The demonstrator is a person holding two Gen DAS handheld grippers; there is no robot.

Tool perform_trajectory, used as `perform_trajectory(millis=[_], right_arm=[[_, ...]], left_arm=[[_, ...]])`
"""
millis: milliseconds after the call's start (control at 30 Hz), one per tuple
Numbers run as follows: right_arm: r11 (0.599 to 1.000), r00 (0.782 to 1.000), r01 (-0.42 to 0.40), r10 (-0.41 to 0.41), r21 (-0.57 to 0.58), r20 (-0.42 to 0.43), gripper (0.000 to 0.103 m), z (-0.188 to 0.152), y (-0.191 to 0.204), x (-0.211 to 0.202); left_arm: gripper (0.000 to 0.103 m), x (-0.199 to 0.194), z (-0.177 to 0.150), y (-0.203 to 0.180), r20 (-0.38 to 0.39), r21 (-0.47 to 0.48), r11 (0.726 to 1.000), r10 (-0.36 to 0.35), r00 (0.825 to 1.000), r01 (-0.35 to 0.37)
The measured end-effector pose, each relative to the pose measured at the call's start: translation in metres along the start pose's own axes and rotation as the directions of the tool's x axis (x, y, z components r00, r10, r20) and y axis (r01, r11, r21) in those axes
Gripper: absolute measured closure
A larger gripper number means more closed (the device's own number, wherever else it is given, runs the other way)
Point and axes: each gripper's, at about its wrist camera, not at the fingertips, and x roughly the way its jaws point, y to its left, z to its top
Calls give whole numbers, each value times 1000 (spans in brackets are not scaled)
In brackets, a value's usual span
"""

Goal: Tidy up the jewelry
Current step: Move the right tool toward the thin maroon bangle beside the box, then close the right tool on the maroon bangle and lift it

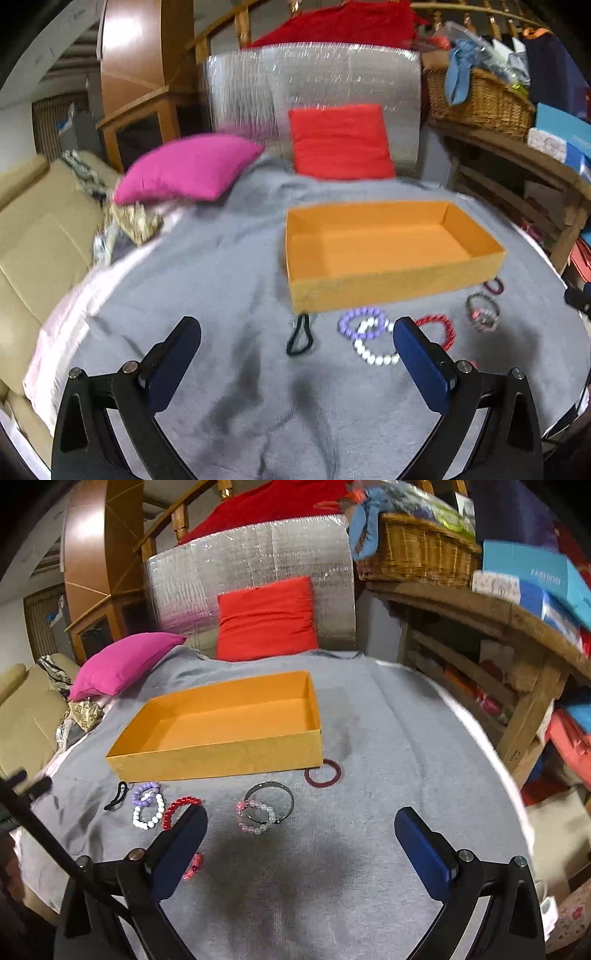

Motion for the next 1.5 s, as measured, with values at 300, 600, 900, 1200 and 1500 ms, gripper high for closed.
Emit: perform_trajectory(millis=[300,600,900,1200,1500], right_arm=[[997,998,-44,48,69,-47,27,5,-13,27],[998,992,-1,8,56,-126,44,0,-16,60],[983,983,25,10,184,-185,67,16,-50,118],[978,974,39,10,207,-228,74,29,-56,163],[980,958,63,-7,188,-288,79,27,-51,187]], left_arm=[[0,5,-1,-9,55,-3,1000,7,998,-7],[0,22,-9,-26,-18,40,999,-27,999,28],[0,30,-11,-38,-41,29,997,-71,997,72],[0,47,-13,-37,-95,19,996,-85,992,88],[0,49,-14,-35,-103,20,995,-93,990,95]])
